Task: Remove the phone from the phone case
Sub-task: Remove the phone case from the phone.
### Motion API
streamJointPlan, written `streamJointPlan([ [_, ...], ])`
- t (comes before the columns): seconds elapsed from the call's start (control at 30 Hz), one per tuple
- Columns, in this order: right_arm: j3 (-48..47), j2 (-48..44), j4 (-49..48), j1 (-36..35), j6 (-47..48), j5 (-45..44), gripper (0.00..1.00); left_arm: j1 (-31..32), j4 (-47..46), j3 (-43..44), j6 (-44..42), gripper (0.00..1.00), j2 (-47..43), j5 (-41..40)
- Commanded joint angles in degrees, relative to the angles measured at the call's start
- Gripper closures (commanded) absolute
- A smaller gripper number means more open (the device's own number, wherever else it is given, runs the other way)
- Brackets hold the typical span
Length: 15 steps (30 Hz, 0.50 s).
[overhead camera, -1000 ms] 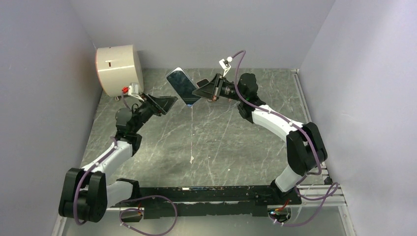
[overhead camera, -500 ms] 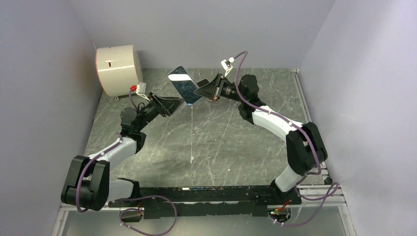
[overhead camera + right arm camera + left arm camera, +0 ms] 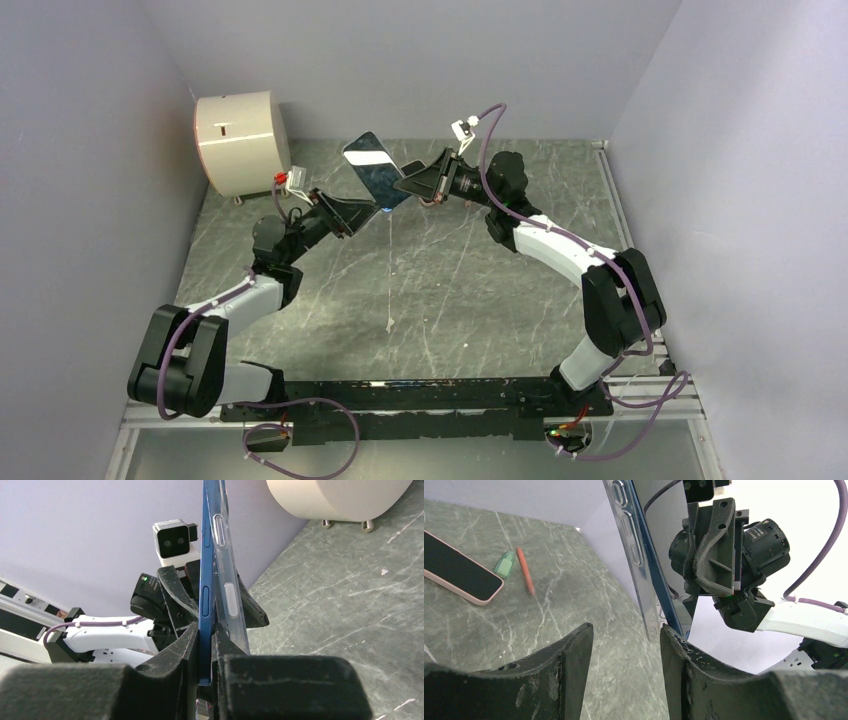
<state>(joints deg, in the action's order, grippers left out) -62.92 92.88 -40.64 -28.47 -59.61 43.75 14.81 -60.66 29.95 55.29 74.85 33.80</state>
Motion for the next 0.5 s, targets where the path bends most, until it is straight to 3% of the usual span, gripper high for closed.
streamJointPlan([
  [0.0,-0.63,-3.33,-6.77,0.16,-1.11,-0.19,1.0,0.5,-3.5,2.28,0.35,0.44,-0.13,0.91],
  [0.47,-0.5,-1.95,-4.19,-3.37,1.36,2.04,1.0,1.08,-9.34,1.88,5.34,0.46,0.18,1.88],
])
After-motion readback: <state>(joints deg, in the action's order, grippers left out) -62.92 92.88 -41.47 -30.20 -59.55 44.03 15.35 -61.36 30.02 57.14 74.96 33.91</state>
